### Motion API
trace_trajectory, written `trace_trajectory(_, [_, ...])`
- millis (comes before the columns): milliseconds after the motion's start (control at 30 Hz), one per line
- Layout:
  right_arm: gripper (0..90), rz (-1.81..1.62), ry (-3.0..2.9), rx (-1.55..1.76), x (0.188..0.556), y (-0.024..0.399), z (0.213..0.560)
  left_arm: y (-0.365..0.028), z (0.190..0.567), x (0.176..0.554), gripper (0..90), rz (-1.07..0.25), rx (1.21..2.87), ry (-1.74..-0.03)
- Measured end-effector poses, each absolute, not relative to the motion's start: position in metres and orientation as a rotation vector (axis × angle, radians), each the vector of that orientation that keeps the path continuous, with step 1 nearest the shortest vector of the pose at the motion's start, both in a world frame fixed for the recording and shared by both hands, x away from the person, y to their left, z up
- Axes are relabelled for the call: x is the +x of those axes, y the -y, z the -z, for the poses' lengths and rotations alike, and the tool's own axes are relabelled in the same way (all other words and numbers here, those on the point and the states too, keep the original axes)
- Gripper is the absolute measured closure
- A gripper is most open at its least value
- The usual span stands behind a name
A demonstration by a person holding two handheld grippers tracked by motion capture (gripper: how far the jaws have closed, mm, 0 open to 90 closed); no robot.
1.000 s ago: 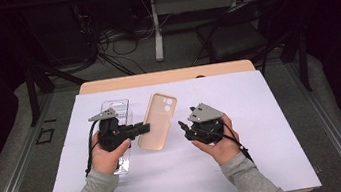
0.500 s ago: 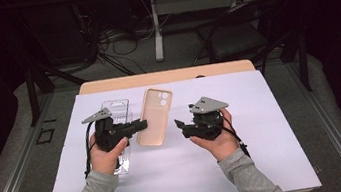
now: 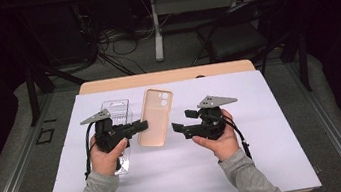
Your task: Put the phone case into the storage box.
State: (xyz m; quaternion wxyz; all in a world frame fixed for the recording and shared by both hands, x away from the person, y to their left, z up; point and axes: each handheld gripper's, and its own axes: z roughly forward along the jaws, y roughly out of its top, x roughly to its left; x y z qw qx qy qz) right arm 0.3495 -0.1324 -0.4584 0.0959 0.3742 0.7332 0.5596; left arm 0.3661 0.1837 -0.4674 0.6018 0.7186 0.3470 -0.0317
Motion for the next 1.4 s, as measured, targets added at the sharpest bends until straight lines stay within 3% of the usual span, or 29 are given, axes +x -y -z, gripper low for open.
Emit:
trace_trajectory(167, [19.6, -1.691, -2.175, 1.132, 0.351, 0.135, 0.459, -0.184, 0.467, 0.365, 80.5, 0.080, 1.654, -0.794])
trace_trajectory(367, [18.9, -1.678, -2.202, 1.131, 0.351, 0.133, 0.463, -0.184, 0.468, 0.366, 80.5, 0.108, 1.654, -0.791])
trace_trajectory(600, [35.2, -1.702, -2.213, 1.103, 0.350, 0.132, 0.464, -0.184, 0.470, 0.365, 80.5, 0.118, 1.646, -0.788])
trace_trajectory(667, [45.8, -1.701, -2.217, 1.101, 0.350, 0.133, 0.464, -0.184, 0.470, 0.365, 80.5, 0.123, 1.644, -0.784])
trace_trajectory(1400, [46.4, -1.744, -2.195, 1.164, 0.351, 0.135, 0.470, -0.180, 0.471, 0.364, 80.5, 0.151, 1.648, -0.763])
